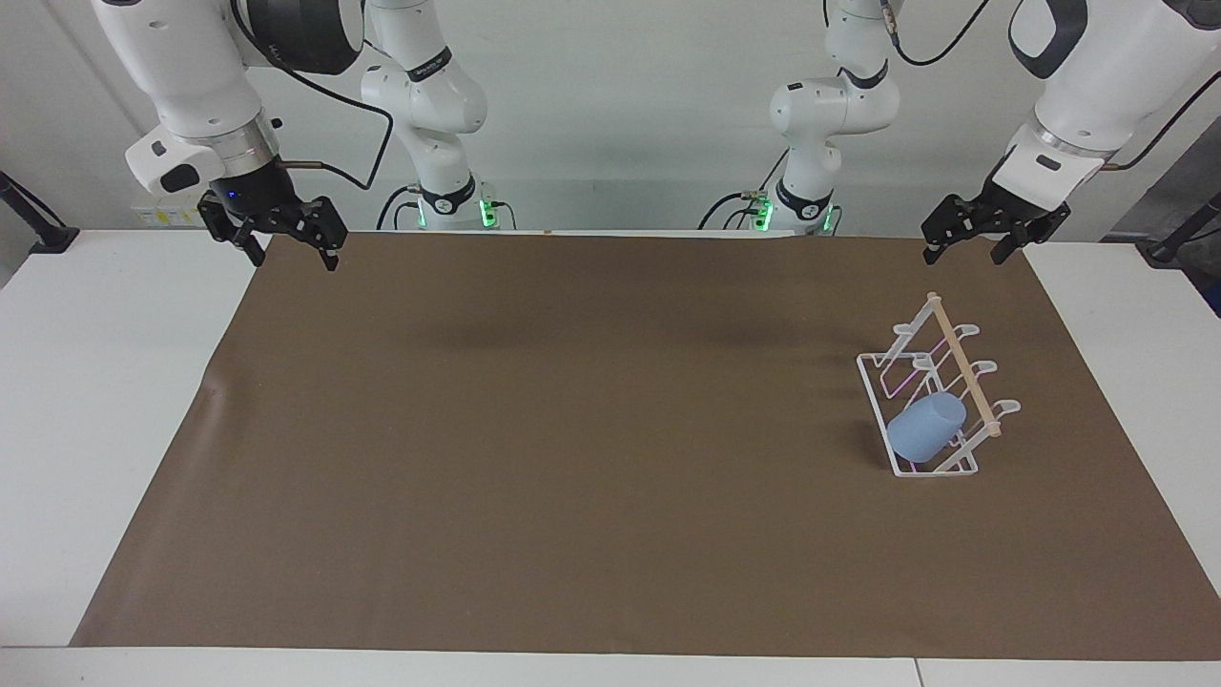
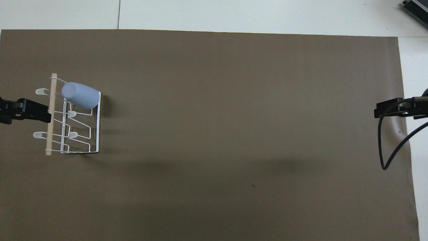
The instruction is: Hang cup on cup holder
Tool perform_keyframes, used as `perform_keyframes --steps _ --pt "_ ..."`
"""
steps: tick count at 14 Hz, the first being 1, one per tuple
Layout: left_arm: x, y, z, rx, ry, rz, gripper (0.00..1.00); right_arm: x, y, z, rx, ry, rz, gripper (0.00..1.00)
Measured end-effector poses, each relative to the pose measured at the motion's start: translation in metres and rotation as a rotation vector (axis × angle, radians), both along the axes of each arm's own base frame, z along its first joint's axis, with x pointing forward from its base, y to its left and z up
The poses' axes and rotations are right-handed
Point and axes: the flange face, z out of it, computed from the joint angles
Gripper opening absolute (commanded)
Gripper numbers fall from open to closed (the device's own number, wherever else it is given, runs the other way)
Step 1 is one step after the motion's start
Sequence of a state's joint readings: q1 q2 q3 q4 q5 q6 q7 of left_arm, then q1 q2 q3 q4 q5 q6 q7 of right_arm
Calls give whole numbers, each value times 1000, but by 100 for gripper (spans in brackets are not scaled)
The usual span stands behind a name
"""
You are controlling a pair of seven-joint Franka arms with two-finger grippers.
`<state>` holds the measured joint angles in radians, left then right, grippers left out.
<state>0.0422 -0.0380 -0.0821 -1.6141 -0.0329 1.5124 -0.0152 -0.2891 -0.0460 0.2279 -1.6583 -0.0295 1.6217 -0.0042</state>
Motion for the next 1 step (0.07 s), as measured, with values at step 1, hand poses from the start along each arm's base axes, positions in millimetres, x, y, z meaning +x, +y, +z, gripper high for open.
perform_keyframes --steps 1 --pt "0 0 0 0 0 0 100 0 -2 0 1 0 -2 100"
